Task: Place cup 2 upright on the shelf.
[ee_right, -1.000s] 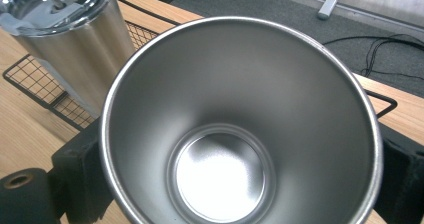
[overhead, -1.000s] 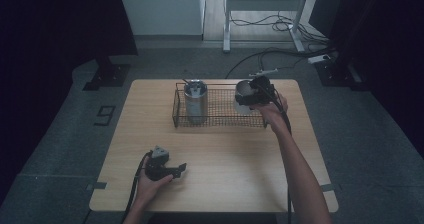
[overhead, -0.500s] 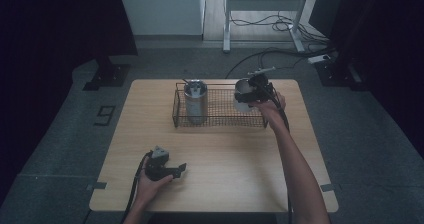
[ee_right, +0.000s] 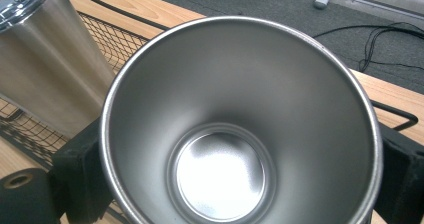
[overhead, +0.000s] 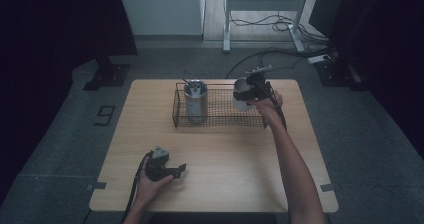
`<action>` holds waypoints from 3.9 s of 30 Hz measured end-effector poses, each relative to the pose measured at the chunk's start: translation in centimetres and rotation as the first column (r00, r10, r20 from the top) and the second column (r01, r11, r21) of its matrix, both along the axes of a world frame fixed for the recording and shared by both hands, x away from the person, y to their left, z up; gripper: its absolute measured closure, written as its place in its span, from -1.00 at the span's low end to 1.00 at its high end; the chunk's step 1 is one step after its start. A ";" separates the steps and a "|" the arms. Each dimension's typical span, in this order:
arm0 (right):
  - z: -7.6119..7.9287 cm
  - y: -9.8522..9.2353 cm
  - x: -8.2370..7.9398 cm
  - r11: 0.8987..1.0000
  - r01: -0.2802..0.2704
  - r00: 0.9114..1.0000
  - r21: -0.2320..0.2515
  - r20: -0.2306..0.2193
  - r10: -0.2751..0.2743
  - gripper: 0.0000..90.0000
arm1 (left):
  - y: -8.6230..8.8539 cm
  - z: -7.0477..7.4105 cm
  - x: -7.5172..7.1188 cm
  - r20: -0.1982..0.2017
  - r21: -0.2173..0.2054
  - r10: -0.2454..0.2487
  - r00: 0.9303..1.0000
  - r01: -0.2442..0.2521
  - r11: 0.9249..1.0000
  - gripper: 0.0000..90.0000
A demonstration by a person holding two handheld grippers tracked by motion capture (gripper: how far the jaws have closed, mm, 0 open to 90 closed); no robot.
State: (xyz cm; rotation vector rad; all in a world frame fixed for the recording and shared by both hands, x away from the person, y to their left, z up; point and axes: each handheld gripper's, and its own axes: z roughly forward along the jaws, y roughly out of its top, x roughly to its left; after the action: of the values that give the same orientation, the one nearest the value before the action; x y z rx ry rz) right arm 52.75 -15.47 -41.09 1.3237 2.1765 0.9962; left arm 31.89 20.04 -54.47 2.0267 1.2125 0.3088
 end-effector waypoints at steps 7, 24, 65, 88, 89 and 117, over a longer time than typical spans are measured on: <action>-0.1 0.4 0.7 1.000 0.001 1.000 -0.004 0.002 -0.001 -0.85 | -0.2 -0.1 -0.1 0.010 0.007 -0.003 1.000 0.003 1.000 -0.68; -1.6 1.6 1.9 1.000 -0.004 1.000 -0.024 -0.025 0.003 -0.85 | -0.1 0.0 -0.1 0.004 0.005 -0.005 1.000 0.005 1.000 -0.68; -6.3 2.4 2.7 0.993 0.010 0.994 -0.116 -0.108 -0.023 -0.85 | -0.2 -0.1 -0.1 0.012 0.007 -0.005 1.000 0.005 1.000 -0.68; -5.0 2.1 1.9 0.995 0.073 0.996 -0.062 -0.052 -0.076 -1.00 | -0.2 -0.1 -0.1 0.013 0.009 -0.005 1.000 0.005 1.000 -0.68; -4.6 1.8 1.8 0.996 0.082 0.996 -0.038 -0.043 -0.084 -1.00 | -0.2 -0.1 -0.1 0.013 0.009 -0.006 1.000 0.006 1.000 -0.68; -2.9 -1.1 -3.7 0.993 0.053 0.998 0.108 0.029 -0.057 -0.83 | -0.2 -0.2 -0.3 0.022 0.011 -0.003 1.000 0.002 1.000 -0.68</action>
State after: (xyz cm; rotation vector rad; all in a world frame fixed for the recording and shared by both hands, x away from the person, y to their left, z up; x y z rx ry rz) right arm 49.07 -16.60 -44.00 1.3978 2.0768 1.1191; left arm 31.63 19.88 -54.66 2.0290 1.1971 0.3364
